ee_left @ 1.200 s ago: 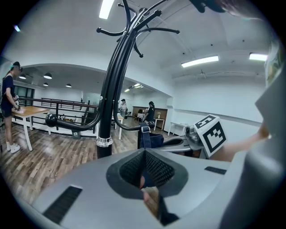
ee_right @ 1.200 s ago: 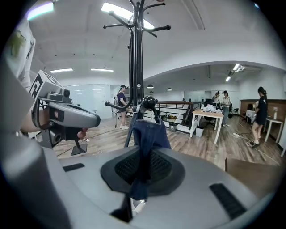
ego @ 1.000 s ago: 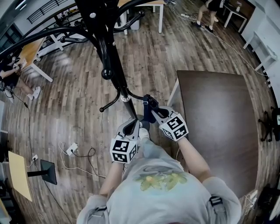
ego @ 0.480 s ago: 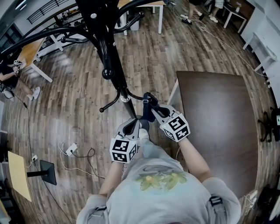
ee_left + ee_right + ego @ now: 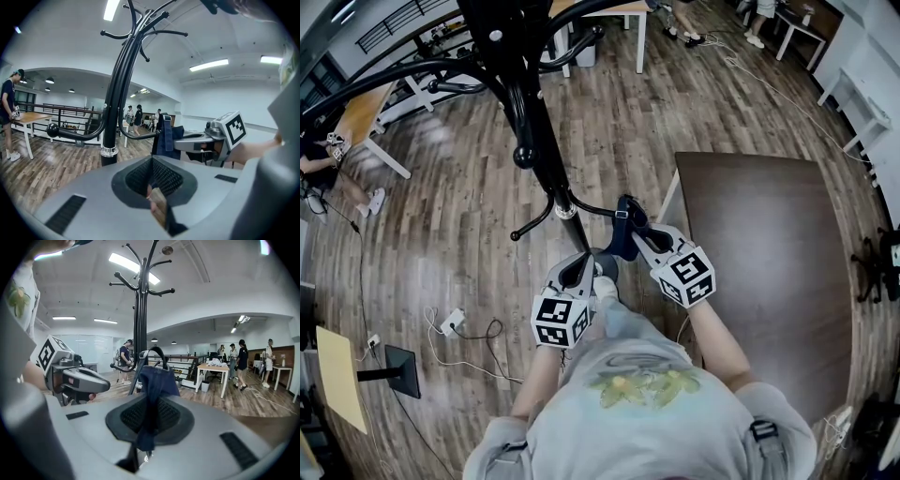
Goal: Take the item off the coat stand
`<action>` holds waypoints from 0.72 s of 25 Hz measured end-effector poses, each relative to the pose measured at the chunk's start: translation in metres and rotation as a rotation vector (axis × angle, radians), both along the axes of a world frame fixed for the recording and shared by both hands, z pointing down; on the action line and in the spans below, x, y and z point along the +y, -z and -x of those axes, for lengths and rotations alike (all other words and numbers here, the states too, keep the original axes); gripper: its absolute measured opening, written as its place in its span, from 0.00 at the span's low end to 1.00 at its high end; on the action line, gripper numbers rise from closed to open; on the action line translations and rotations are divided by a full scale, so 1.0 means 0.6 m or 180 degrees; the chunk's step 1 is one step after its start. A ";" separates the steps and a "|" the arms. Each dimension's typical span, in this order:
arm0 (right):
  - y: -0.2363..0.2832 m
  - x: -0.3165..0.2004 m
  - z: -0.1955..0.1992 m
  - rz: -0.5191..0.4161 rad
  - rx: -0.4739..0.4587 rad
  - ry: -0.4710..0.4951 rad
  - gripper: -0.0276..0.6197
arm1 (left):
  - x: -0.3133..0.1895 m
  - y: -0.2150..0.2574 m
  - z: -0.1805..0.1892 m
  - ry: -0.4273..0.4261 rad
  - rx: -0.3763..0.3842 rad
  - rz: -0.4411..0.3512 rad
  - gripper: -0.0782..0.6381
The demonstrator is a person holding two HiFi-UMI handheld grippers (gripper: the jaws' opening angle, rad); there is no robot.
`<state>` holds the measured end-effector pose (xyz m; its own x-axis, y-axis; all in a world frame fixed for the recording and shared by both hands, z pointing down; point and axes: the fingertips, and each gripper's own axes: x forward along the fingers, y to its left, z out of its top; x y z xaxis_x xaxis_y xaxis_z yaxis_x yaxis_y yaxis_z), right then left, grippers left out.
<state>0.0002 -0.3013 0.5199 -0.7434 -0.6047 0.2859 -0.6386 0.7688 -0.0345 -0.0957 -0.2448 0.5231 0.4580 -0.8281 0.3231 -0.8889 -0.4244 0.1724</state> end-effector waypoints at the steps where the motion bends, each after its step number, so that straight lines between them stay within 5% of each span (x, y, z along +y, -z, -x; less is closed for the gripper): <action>1: 0.002 0.002 -0.005 0.0004 -0.0019 -0.0027 0.08 | 0.000 0.001 0.000 -0.0001 0.0000 -0.0005 0.13; 18: 0.015 0.044 -0.060 0.0036 -0.0155 -0.0206 0.09 | 0.009 0.020 -0.012 -0.0005 0.0141 -0.0002 0.13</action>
<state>0.0362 -0.2752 0.5109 -0.7159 -0.6490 0.2575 -0.6844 0.7252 -0.0751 -0.0885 -0.2391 0.5108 0.4732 -0.8276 0.3020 -0.8798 -0.4259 0.2113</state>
